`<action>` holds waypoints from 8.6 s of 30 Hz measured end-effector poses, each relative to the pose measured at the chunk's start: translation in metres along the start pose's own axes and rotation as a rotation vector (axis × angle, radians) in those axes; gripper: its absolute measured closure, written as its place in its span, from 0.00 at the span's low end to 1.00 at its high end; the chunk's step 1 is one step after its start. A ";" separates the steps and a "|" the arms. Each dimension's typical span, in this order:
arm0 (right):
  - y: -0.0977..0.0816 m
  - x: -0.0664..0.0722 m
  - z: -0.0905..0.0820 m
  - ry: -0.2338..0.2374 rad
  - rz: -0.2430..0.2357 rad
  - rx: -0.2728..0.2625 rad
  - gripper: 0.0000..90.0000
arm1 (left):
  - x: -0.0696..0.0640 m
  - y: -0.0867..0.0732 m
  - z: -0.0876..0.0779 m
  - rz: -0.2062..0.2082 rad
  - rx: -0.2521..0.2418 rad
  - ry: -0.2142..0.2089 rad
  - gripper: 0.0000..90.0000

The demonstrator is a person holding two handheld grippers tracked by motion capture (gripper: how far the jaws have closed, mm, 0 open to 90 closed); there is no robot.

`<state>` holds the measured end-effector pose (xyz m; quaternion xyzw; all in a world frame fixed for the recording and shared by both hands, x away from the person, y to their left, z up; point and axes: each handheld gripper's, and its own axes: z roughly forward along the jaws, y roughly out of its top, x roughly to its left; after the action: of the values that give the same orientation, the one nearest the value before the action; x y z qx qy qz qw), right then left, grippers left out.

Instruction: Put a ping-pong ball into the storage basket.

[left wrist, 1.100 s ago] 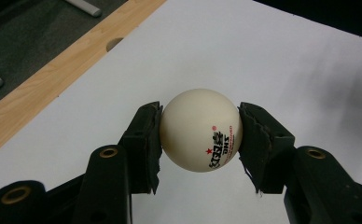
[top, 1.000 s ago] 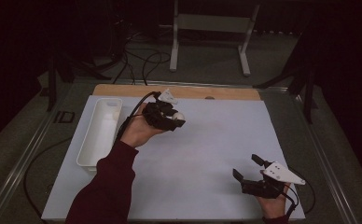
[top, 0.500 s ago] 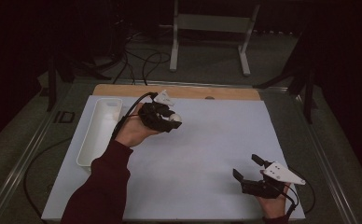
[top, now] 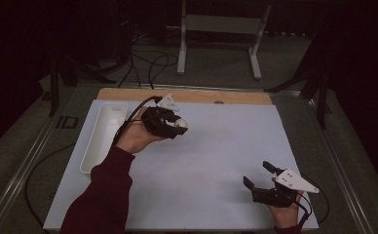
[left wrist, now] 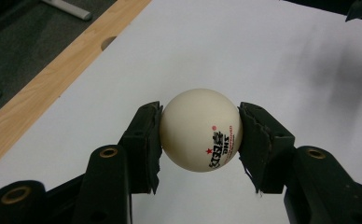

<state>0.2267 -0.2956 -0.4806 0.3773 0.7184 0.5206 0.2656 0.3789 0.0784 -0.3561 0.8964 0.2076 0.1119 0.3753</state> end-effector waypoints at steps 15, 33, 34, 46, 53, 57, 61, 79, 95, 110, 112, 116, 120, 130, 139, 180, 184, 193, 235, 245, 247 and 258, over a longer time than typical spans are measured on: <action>0.000 0.000 0.000 0.001 0.002 0.001 0.09 | 0.001 -0.004 -0.006 0.008 -0.003 0.001 0.58; 0.000 0.000 0.001 0.002 -0.001 0.000 0.09 | 0.007 -0.011 -0.018 -0.007 -0.005 0.018 0.58; 0.000 0.000 0.001 0.002 -0.001 0.000 0.09 | 0.007 -0.011 -0.018 -0.008 -0.006 0.020 0.58; -0.001 0.000 0.001 0.001 -0.001 0.002 0.09 | 0.010 -0.019 -0.025 -0.022 -0.011 0.039 0.58; -0.001 0.000 0.001 0.001 -0.001 0.003 0.09 | 0.012 -0.024 -0.031 -0.030 -0.020 0.052 0.58; -0.001 0.000 0.001 0.001 0.000 0.003 0.09 | 0.012 -0.026 -0.034 -0.027 -0.024 0.058 0.58; -0.001 0.000 0.001 0.000 0.000 0.004 0.09 | 0.013 -0.029 -0.037 -0.030 -0.029 0.062 0.58; 0.000 0.000 0.000 -0.002 -0.002 0.003 0.09 | 0.016 -0.042 -0.045 -0.049 -0.033 0.080 0.58; -0.001 0.000 0.001 -0.002 -0.002 0.004 0.09 | 0.018 -0.053 -0.051 -0.058 -0.033 0.087 0.58; -0.001 0.000 0.001 -0.002 -0.002 0.003 0.09 | 0.021 -0.064 -0.055 -0.072 -0.032 0.089 0.58; -0.001 0.000 0.001 -0.001 -0.002 0.004 0.09 | 0.022 -0.065 -0.056 -0.074 -0.034 0.090 0.58; -0.001 0.000 0.001 -0.001 -0.002 0.005 0.09 | 0.023 -0.067 -0.058 -0.077 -0.037 0.093 0.57; -0.001 0.000 0.001 0.000 -0.002 0.006 0.09 | 0.024 -0.070 -0.061 -0.085 -0.039 0.097 0.58; -0.001 0.001 0.002 0.000 -0.003 0.006 0.09 | 0.027 -0.078 -0.068 -0.098 -0.040 0.110 0.57; -0.001 0.001 0.002 0.000 -0.002 0.007 0.09 | 0.029 -0.085 -0.073 -0.111 -0.046 0.121 0.58; -0.001 0.001 0.001 -0.002 -0.005 0.006 0.09 | 0.035 -0.121 -0.086 -0.186 -0.055 0.169 0.57; -0.001 0.001 0.002 -0.002 -0.003 0.006 0.09 | 0.035 -0.125 -0.086 -0.193 -0.057 0.173 0.57; -0.001 0.001 0.002 -0.003 -0.004 0.010 0.09 | 0.035 -0.131 -0.087 -0.202 -0.059 0.185 0.57; -0.001 0.001 0.004 -0.002 -0.003 0.012 0.09 | 0.046 -0.173 -0.122 -0.315 -0.085 0.297 0.57; 0.000 0.001 0.003 -0.003 -0.004 0.011 0.09 | 0.046 -0.175 -0.122 -0.329 -0.082 0.303 0.56; 0.000 0.001 0.003 -0.002 -0.005 0.010 0.09 | 0.046 -0.175 -0.122 -0.344 -0.089 0.331 0.51; 0.000 0.002 0.004 -0.003 -0.007 0.011 0.09 | 0.047 -0.173 -0.117 -0.375 -0.060 0.363 0.01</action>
<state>0.2284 -0.2924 -0.4819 0.3768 0.7221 0.5153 0.2664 0.3292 0.2831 -0.3975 0.7961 0.4305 0.2055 0.3725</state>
